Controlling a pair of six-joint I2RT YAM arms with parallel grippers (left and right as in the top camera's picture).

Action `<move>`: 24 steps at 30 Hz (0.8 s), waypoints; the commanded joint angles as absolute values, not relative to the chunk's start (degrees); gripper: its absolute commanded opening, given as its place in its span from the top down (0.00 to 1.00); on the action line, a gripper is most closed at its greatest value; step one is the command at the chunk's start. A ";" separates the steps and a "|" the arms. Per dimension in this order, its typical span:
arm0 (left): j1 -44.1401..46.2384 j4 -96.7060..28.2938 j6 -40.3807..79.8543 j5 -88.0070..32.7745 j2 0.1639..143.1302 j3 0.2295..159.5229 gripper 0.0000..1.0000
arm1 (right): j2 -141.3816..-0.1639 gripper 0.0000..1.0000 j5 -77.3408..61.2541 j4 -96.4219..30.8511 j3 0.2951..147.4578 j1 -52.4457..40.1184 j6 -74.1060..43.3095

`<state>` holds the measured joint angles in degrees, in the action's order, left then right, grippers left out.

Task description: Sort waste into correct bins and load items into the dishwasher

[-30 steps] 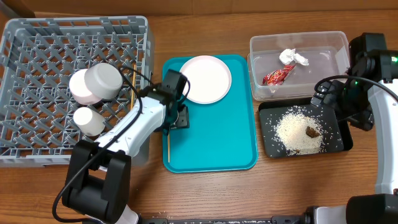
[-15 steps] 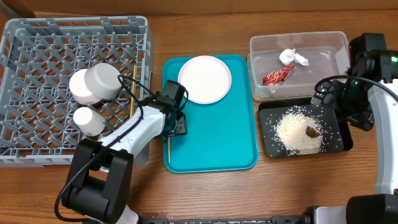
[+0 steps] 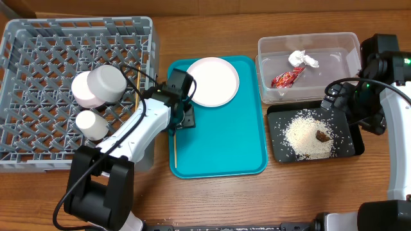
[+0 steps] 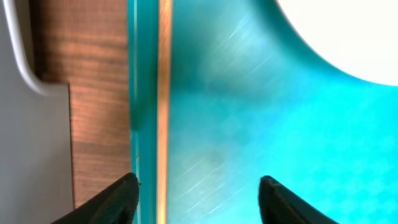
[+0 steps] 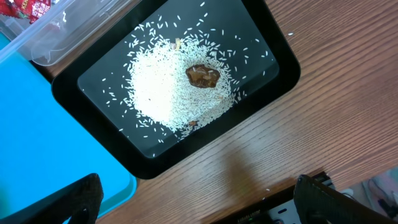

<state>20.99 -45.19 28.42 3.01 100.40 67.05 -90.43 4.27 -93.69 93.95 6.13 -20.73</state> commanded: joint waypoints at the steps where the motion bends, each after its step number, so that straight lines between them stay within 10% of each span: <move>1: 21.58 -44.88 28.75 1.89 100.60 68.34 0.35 | -89.80 0.00 4.21 -93.56 94.54 6.17 -20.62; 18: 21.34 -47.53 28.29 2.00 113.86 67.55 0.42 | -89.80 0.00 4.19 -93.62 94.54 6.17 -20.62; 24: 19.25 -49.39 28.29 2.13 113.40 67.57 0.68 | -89.80 0.00 4.21 -93.58 94.54 6.17 -20.62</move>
<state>20.93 -47.88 28.32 0.38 110.17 69.32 -90.43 4.25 -93.84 93.95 6.13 -20.75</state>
